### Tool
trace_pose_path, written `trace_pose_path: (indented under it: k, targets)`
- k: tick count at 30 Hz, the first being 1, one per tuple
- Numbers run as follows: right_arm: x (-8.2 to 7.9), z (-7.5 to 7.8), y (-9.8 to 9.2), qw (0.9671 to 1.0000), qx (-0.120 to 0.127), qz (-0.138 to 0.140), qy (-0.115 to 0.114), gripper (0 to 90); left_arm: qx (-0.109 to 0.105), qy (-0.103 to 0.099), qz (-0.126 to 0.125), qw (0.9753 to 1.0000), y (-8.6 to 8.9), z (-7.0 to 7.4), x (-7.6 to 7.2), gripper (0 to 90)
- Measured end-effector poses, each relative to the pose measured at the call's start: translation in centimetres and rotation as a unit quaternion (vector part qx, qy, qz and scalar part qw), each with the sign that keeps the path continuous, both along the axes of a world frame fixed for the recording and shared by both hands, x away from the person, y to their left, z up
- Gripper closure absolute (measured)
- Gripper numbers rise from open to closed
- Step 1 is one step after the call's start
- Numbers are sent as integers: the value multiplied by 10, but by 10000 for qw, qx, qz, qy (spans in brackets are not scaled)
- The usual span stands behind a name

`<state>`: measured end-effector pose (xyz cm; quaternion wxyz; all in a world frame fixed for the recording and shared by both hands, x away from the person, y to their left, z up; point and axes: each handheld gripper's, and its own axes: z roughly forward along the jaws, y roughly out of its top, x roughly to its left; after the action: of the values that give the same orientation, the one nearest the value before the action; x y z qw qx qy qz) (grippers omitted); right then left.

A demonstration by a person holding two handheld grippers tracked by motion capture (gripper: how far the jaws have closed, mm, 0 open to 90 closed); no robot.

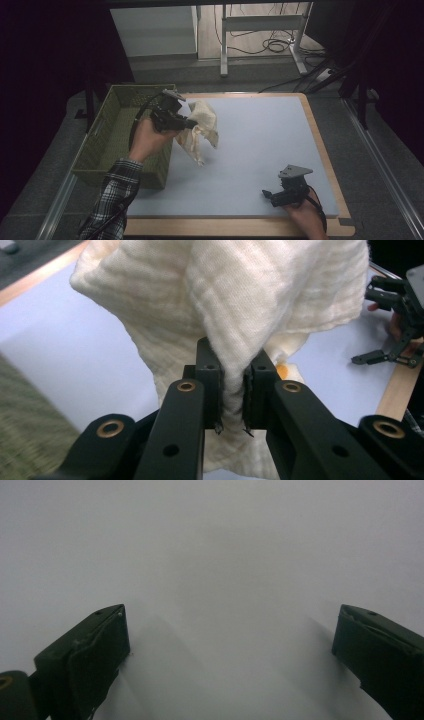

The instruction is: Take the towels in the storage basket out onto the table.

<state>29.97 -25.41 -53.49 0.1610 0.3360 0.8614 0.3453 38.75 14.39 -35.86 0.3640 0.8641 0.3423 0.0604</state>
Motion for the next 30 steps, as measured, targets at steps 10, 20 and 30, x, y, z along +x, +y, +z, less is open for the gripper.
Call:
trace_pose_path:
  k: [10, 20, 30]
  targets:
    - [0, 0, 0, 10000, -1, 1, -2, 19, 61, 45, -470, 9989, -42, -15, -6, 807]
    - [0, 0, 0, 10000, -1, 3, -1, 19, 190, 213, -859, 9959, -88, -40, -6, 802]
    - [0, 0, 0, 10000, 5, -8, 6, 19, 783, 270, -857, 9929, -120, -90, -4, 791]
